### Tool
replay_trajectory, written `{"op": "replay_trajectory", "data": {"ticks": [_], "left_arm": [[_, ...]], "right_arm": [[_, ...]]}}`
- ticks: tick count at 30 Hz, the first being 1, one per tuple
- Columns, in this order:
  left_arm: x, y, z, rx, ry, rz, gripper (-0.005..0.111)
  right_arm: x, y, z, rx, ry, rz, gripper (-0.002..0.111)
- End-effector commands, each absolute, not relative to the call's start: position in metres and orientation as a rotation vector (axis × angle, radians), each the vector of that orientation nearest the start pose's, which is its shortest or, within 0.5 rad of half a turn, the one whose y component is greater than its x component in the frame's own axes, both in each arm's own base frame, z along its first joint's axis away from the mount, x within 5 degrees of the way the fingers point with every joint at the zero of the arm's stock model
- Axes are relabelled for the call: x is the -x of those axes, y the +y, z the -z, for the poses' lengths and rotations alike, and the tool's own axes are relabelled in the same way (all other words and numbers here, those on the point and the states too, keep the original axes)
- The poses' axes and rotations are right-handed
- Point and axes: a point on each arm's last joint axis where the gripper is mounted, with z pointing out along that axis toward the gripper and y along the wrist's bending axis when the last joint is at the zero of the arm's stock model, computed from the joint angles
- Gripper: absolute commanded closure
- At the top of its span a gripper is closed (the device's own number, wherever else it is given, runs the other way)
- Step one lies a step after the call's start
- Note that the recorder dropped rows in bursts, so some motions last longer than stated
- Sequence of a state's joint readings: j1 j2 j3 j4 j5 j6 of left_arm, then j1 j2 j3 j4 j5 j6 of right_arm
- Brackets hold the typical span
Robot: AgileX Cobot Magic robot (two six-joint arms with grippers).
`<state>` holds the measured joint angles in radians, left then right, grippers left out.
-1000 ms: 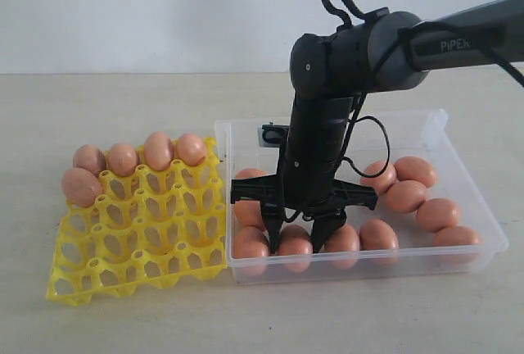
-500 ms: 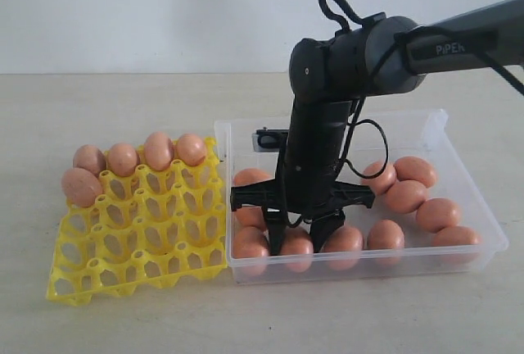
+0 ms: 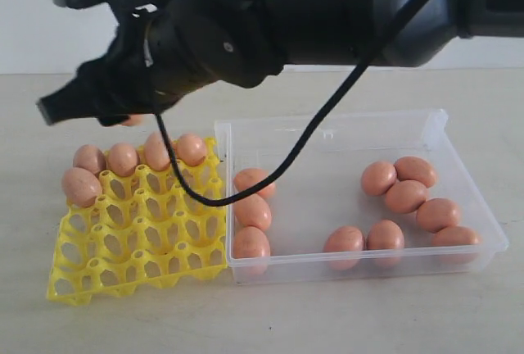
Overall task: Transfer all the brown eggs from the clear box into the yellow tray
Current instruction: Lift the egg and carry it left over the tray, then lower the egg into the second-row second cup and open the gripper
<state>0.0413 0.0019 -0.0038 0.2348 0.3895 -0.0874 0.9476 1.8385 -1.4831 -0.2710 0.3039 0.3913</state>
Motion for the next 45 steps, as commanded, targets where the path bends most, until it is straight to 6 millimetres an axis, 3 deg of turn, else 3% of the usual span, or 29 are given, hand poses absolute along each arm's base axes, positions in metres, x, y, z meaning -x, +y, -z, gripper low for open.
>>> {"op": "replay_trajectory", "data": {"ticks": [1, 6, 11, 14, 20, 25, 27, 29, 30, 33, 37, 39, 41, 45], "left_arm": [[-0.052, 0.01, -0.18, -0.025, 1.86, -0.193, 0.085], [-0.052, 0.01, -0.18, -0.025, 1.86, -0.193, 0.085], [-0.052, 0.01, -0.18, -0.025, 1.86, -0.193, 0.085], [-0.052, 0.01, -0.18, -0.025, 1.86, -0.193, 0.085], [-0.052, 0.01, -0.18, -0.025, 1.86, -0.193, 0.085], [-0.052, 0.01, -0.18, -0.025, 1.86, -0.193, 0.085], [-0.052, 0.01, -0.18, -0.025, 1.86, -0.193, 0.085], [-0.052, 0.01, -0.18, -0.025, 1.86, -0.193, 0.085], [-0.052, 0.01, -0.18, -0.025, 1.86, -0.193, 0.085], [-0.052, 0.01, -0.18, -0.025, 1.86, -0.193, 0.085], [-0.052, 0.01, -0.18, -0.025, 1.86, -0.193, 0.085], [-0.052, 0.01, -0.18, -0.025, 1.86, -0.193, 0.085], [-0.052, 0.01, -0.18, -0.025, 1.86, -0.193, 0.085], [-0.052, 0.01, -0.18, -0.025, 1.86, -0.193, 0.085]], "right_arm": [[-0.26, 0.367, -0.305, 0.702, 1.846, -0.78, 0.108], [-0.268, 0.384, -0.299, 0.635, 1.64, -0.98, 0.108], [-0.272, 0.398, -0.276, 0.643, 1.537, -1.056, 0.108], [-0.274, 0.401, -0.271, 0.609, 1.503, -1.089, 0.108], [-0.285, 0.394, -0.266, 0.581, 1.569, -1.042, 0.108], [-0.31, 0.38, -0.243, 0.519, 1.704, -1.02, 0.109], [-0.32, 0.376, -0.229, 0.525, 1.715, -1.125, 0.109], [-0.319, 0.375, -0.209, 0.638, 1.776, -1.273, 0.109], [-0.312, 0.375, -0.195, 0.78, 1.828, -1.339, 0.109], [-0.305, 0.374, -0.178, 0.997, 1.881, -1.212, 0.109], [-0.318, 0.369, -0.171, 0.973, 1.91, -0.973, 0.109], [-0.317, 0.37, -0.172, 0.999, 1.89, -0.971, 0.109], [-0.317, 0.371, -0.17, 1.06, 1.85, -0.863, 0.109], [-0.321, 0.374, -0.156, 1.078, 1.828, -0.797, 0.109]]}}
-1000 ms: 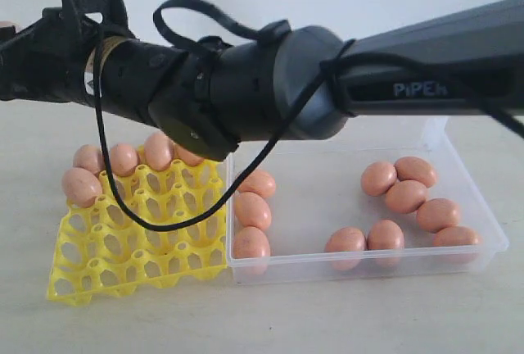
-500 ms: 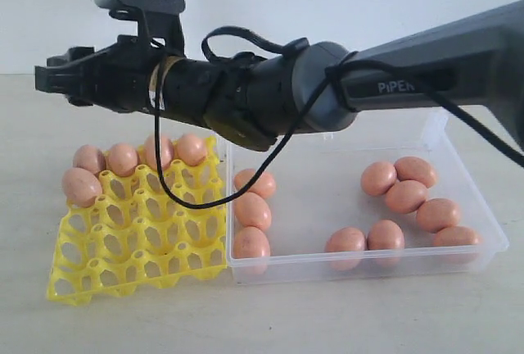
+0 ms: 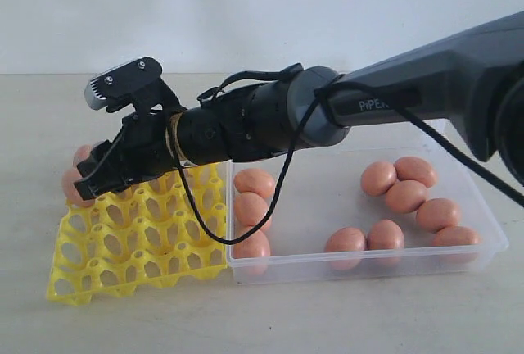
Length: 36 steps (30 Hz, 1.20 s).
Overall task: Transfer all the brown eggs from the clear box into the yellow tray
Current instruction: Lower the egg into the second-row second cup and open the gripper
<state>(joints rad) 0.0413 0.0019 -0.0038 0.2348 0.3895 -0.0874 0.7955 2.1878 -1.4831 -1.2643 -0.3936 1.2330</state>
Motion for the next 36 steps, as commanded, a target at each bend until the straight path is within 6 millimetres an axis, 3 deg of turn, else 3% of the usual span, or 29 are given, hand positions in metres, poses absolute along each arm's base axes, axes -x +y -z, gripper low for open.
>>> {"op": "replay_trajectory", "data": {"ticks": [1, 6, 17, 20, 26, 36], "left_arm": [[-0.052, 0.01, -0.18, -0.025, 1.86, -0.193, 0.085], [-0.052, 0.01, -0.18, -0.025, 1.86, -0.193, 0.085], [-0.052, 0.01, -0.18, -0.025, 1.86, -0.193, 0.085], [-0.052, 0.01, -0.18, -0.025, 1.86, -0.193, 0.085], [-0.052, 0.01, -0.18, -0.025, 1.86, -0.193, 0.085], [-0.052, 0.01, -0.18, -0.025, 1.86, -0.193, 0.085]], "right_arm": [[-0.323, 0.374, -0.15, 1.072, 1.841, -0.79, 0.109], [-0.328, 0.376, -0.138, 1.03, 1.889, -0.778, 0.109], [-0.328, 0.376, -0.136, 1.047, 1.879, -0.765, 0.108], [-0.328, 0.376, -0.137, 1.054, 1.872, -0.765, 0.099], [-0.325, 0.379, -0.14, 1.052, 1.843, -0.833, 0.062], [-0.327, 0.378, -0.14, 0.997, 1.868, -0.827, 0.058]]}}
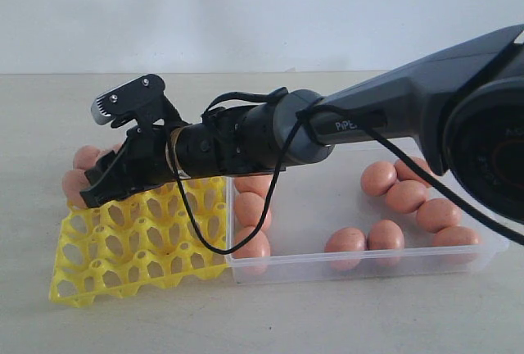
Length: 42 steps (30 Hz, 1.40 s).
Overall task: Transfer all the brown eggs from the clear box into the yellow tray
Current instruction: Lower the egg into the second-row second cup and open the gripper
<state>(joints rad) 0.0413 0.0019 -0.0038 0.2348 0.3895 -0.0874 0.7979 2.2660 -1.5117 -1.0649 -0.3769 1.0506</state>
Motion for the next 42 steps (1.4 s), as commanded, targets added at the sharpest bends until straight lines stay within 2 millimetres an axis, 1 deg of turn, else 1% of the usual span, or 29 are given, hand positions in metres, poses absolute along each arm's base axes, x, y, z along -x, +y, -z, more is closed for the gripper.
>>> {"op": "replay_trajectory", "data": {"ticks": [1, 13, 14, 17, 19, 31, 32, 34, 36, 39, 41, 42], "left_arm": [[-0.052, 0.01, -0.18, -0.025, 1.86, -0.193, 0.085], [-0.052, 0.01, -0.18, -0.025, 1.86, -0.193, 0.085], [-0.052, 0.01, -0.18, -0.025, 1.86, -0.193, 0.085], [-0.052, 0.01, -0.18, -0.025, 1.86, -0.193, 0.085], [-0.052, 0.01, -0.18, -0.025, 1.86, -0.193, 0.085], [-0.052, 0.01, -0.18, -0.025, 1.86, -0.193, 0.085], [-0.052, 0.01, -0.18, -0.025, 1.86, -0.193, 0.085], [-0.052, 0.01, -0.18, -0.025, 1.86, -0.193, 0.085], [-0.052, 0.01, -0.18, -0.025, 1.86, -0.193, 0.085], [-0.052, 0.01, -0.18, -0.025, 1.86, -0.193, 0.085], [-0.052, 0.01, -0.18, -0.025, 1.86, -0.193, 0.085], [-0.052, 0.01, -0.18, -0.025, 1.86, -0.193, 0.085]], "right_arm": [[-0.328, 0.378, -0.14, 0.993, 1.87, -0.829, 0.058], [-0.329, 0.378, -0.142, 1.047, 1.804, -0.774, 0.057], [-0.329, 0.378, -0.142, 1.047, 1.803, -0.776, 0.055], [-0.329, 0.378, -0.142, 1.053, 1.798, -0.772, 0.041], [-0.329, 0.378, -0.142, 1.053, 1.798, -0.772, 0.037], [-0.329, 0.378, -0.142, 1.048, 1.804, -0.773, 0.037], [-0.329, 0.378, -0.144, 1.039, 1.805, -0.779, 0.037], [-0.329, 0.378, -0.155, 1.013, 1.799, -0.797, 0.037], [-0.328, 0.376, -0.174, 0.972, 1.784, -0.822, 0.037], [-0.324, 0.372, -0.211, 0.914, 1.741, -0.85, 0.037], [-0.321, 0.366, -0.241, 0.889, 1.702, -0.835, 0.037], [-0.32, 0.363, -0.252, 0.884, 1.686, -0.822, 0.038]]}}
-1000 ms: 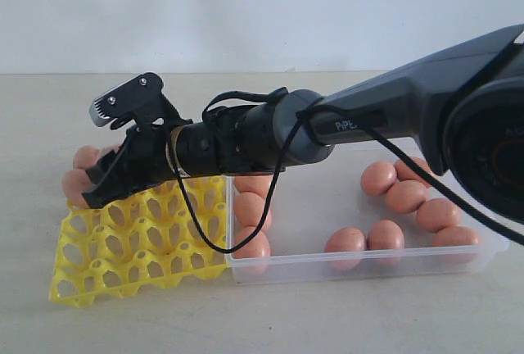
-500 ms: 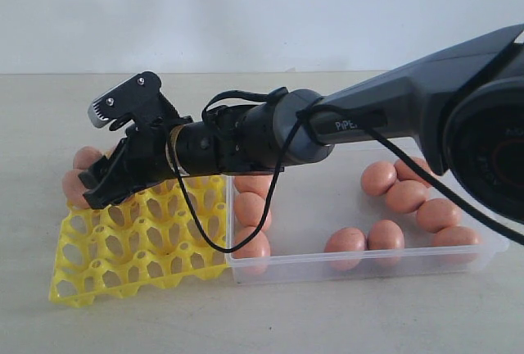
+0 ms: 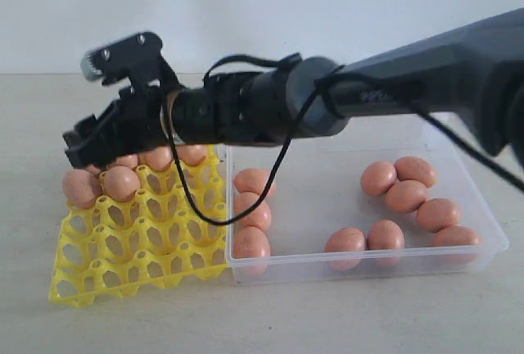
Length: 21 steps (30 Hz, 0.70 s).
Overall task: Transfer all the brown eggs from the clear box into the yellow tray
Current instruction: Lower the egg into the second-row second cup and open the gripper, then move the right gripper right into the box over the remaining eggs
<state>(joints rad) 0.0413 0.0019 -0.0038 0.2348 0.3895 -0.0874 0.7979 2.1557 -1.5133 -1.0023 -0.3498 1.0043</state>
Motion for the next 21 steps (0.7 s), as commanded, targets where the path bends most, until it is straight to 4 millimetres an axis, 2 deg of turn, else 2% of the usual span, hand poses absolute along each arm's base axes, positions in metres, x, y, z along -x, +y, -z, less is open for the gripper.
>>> {"op": "replay_trajectory", "data": {"ticks": [1, 3, 5, 8, 9, 11, 14, 17, 21], "left_arm": [[-0.052, 0.01, -0.18, -0.025, 1.86, -0.193, 0.085], [-0.052, 0.01, -0.18, -0.025, 1.86, -0.193, 0.085], [-0.052, 0.01, -0.18, -0.025, 1.86, -0.193, 0.085], [-0.052, 0.01, -0.18, -0.025, 1.86, -0.193, 0.085], [-0.052, 0.01, -0.18, -0.025, 1.86, -0.193, 0.085], [-0.052, 0.01, -0.18, -0.025, 1.86, -0.193, 0.085], [-0.052, 0.01, -0.18, -0.025, 1.86, -0.193, 0.085], [-0.052, 0.01, -0.18, -0.025, 1.86, -0.193, 0.085], [-0.052, 0.01, -0.18, -0.025, 1.86, -0.193, 0.085]], "right_arm": [[-0.318, 0.358, -0.266, 0.883, 1.668, -0.793, 0.041], [-0.313, 0.349, -0.291, 0.891, 1.634, -0.726, 0.052], [-0.309, 0.338, -0.311, 0.881, 1.62, -0.657, 0.071], [-0.3, 0.321, -0.329, 0.868, 1.609, -0.576, 0.105], [-0.297, 0.316, -0.333, 0.859, 1.61, -0.566, 0.108], [-0.29, 0.308, -0.337, 0.852, 1.614, -0.556, 0.108], [-0.282, 0.297, -0.33, 0.906, 1.617, -0.474, 0.108], [-0.29, 0.276, -0.306, 0.991, 1.643, -0.103, 0.108], [-0.299, 0.229, -0.283, 0.899, 1.858, 0.479, 0.108]]}}
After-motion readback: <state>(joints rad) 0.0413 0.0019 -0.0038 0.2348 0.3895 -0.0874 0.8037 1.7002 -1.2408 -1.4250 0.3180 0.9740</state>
